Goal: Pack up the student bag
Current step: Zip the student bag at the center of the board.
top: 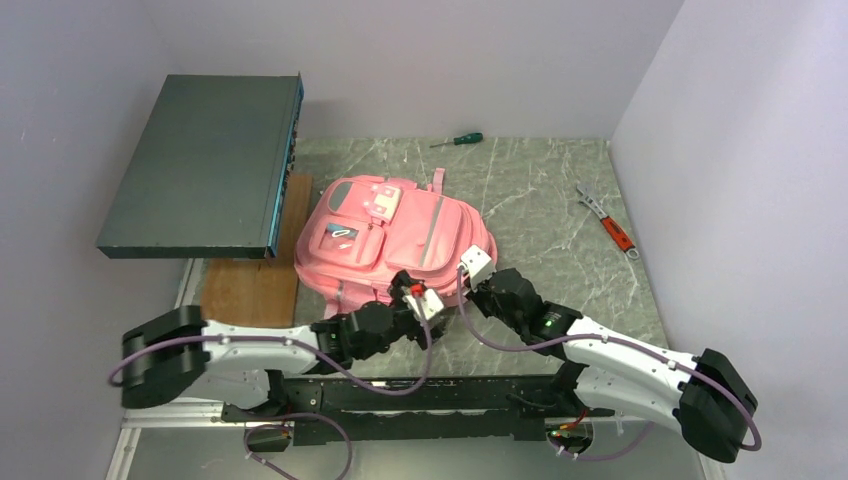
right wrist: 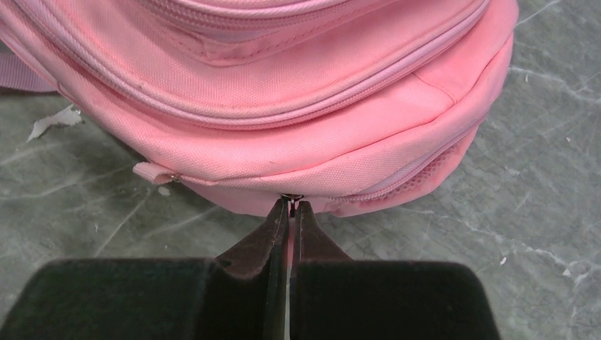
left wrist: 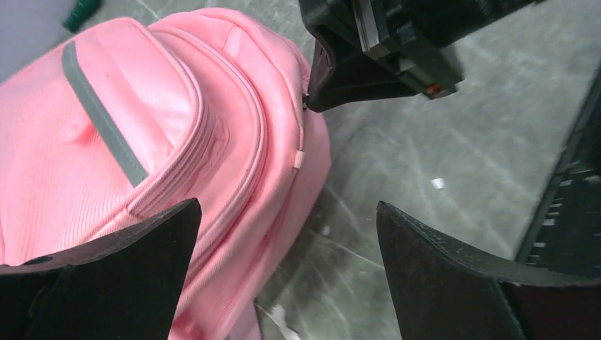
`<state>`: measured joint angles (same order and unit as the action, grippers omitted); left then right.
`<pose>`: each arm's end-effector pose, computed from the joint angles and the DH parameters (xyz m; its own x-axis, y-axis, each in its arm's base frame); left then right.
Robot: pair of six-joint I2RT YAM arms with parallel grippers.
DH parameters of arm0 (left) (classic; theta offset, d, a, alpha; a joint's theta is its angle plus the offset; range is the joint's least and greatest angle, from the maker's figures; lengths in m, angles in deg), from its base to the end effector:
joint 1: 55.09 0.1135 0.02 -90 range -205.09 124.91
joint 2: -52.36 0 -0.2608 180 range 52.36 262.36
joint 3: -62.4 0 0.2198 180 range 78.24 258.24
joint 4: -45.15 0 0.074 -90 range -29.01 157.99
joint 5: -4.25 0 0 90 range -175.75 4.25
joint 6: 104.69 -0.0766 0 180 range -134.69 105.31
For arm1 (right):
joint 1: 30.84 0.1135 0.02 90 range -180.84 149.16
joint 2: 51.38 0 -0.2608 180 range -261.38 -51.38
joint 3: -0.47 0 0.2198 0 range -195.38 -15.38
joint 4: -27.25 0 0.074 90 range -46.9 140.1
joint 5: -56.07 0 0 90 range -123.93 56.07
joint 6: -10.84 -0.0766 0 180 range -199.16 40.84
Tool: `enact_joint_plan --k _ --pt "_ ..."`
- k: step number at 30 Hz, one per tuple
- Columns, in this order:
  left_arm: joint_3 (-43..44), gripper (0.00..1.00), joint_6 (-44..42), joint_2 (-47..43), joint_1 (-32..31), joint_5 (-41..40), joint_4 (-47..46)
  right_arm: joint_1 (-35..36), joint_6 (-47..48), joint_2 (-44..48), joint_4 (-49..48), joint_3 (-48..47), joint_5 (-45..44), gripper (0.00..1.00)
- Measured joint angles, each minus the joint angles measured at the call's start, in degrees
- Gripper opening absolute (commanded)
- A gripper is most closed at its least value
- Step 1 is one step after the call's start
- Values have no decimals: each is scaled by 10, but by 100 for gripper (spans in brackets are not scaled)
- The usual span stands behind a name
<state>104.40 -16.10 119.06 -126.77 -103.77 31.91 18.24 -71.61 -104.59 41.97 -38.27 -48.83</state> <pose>0.1044 -0.2398 0.2320 -0.0426 0.2030 -0.9783 0.8087 0.5819 0.0856 0.1497 0.1427 0.1952 -0.2401 -0.4708 -0.8490 -0.6201 0.7472 -0.2390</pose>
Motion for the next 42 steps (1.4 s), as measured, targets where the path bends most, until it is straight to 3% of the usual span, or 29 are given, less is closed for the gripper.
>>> enact_joint_plan --k 5,9,13,20,21,27,31,37,42 --pt "17 99 -144 119 -13 -40 -107 -3 14 3 21 -7 16 0" --pt "41 84 -228 198 -16 -59 -195 -3 14 18 26 -8 22 0" --pt "61 50 -280 271 -18 -89 -264 -6 12 17 41 -14 29 0" --pt "47 3 -331 309 -23 -142 -342 -4 -8 8 81 -34 -25 0" --pt "43 0 -328 303 -23 -142 -340 -4 -12 7 82 -37 -36 0" --pt "-1 0 -283 195 -26 -133 -269 -15 -35 -47 86 -82 -111 0" --pt "-38 0 -247 126 -26 -115 -227 -64 -31 -56 88 -91 -98 0" --pt "-97 0 -198 38 -26 -64 -200 -183 46 -42 90 -94 96 0" --pt "-134 0 -163 -56 -29 -23 -136 -260 159 -137 68 -115 232 0"
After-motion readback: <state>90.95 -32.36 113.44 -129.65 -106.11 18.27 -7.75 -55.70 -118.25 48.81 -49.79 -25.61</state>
